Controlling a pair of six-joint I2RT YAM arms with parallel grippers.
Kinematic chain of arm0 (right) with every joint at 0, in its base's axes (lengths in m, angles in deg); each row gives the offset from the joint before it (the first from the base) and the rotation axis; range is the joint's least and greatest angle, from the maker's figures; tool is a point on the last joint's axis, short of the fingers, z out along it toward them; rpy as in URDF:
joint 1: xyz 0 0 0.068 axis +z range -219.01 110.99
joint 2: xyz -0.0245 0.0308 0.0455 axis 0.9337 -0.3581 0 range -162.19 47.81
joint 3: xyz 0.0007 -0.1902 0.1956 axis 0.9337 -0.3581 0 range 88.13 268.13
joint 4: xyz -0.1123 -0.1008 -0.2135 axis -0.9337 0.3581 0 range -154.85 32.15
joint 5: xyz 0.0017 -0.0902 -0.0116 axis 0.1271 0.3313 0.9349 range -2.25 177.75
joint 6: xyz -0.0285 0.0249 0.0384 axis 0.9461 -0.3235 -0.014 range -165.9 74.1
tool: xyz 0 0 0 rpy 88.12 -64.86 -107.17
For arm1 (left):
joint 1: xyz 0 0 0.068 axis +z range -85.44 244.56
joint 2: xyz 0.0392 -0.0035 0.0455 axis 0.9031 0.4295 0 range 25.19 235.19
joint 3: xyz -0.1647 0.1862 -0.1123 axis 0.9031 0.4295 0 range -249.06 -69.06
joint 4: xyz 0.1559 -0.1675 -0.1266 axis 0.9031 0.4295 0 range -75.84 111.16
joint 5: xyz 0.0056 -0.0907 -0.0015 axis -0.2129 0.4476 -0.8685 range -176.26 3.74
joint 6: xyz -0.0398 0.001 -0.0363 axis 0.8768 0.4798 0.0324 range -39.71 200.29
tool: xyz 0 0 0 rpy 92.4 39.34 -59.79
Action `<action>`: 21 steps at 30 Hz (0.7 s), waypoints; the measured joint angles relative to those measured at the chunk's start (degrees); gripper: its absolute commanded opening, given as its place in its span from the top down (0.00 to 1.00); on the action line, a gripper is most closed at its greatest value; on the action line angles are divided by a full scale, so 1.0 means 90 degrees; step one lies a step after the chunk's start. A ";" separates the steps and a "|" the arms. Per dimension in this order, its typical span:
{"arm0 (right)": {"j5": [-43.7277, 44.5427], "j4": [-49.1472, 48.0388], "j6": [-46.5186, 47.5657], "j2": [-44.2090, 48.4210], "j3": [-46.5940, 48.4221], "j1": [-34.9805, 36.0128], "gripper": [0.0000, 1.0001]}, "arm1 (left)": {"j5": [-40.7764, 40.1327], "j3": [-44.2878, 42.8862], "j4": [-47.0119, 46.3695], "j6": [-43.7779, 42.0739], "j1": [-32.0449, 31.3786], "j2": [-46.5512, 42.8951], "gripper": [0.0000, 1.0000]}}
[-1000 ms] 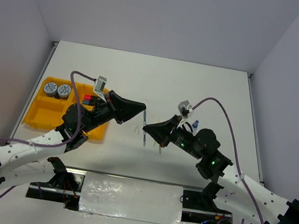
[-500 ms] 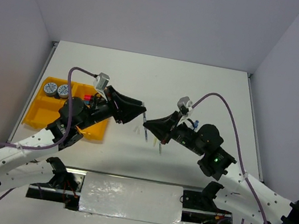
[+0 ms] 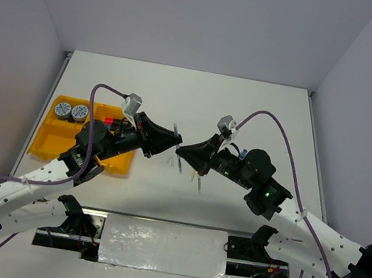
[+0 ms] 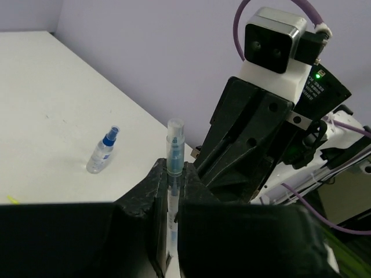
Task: Sort the stationery into containers
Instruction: Close the pen cap on the pen.
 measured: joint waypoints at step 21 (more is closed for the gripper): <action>-0.0935 -0.1095 -0.0527 -0.0656 0.0053 -0.0012 1.00 | 0.0845 -0.0512 0.0393 -0.0986 -0.0019 -0.0051 0.20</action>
